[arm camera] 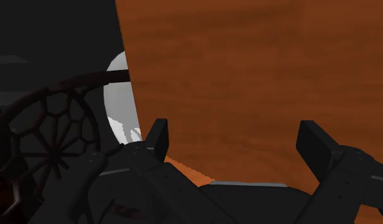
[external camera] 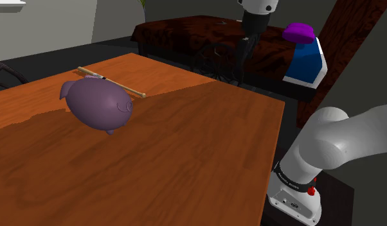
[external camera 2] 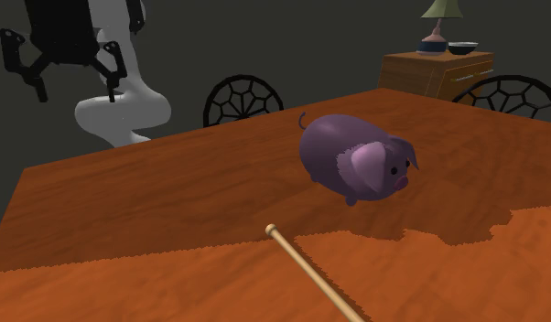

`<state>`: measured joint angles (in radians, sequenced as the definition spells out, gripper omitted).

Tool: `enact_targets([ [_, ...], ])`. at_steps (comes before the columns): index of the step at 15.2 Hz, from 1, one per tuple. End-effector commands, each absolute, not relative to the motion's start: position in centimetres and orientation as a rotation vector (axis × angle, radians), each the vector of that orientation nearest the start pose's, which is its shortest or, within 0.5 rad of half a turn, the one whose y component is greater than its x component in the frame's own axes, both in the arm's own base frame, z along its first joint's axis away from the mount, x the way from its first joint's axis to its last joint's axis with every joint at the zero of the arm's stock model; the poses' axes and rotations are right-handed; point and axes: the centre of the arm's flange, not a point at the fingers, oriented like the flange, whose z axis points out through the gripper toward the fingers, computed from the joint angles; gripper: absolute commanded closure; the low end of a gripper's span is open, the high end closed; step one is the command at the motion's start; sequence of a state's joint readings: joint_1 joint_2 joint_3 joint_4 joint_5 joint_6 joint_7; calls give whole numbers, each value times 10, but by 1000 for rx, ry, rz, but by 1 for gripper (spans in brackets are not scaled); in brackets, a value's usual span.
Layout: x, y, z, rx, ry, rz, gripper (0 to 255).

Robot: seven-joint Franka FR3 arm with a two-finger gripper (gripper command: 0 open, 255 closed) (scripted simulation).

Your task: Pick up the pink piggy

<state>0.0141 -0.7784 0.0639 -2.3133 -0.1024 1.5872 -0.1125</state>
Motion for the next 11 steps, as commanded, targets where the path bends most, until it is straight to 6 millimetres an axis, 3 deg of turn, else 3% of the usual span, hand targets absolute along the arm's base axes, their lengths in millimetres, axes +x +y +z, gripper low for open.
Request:
enact_targets([
  [1, 311, 20, 610, -3277, -283, -78, 0],
  [11, 341, 140, 594, -3236, -279, -109, 0],
])
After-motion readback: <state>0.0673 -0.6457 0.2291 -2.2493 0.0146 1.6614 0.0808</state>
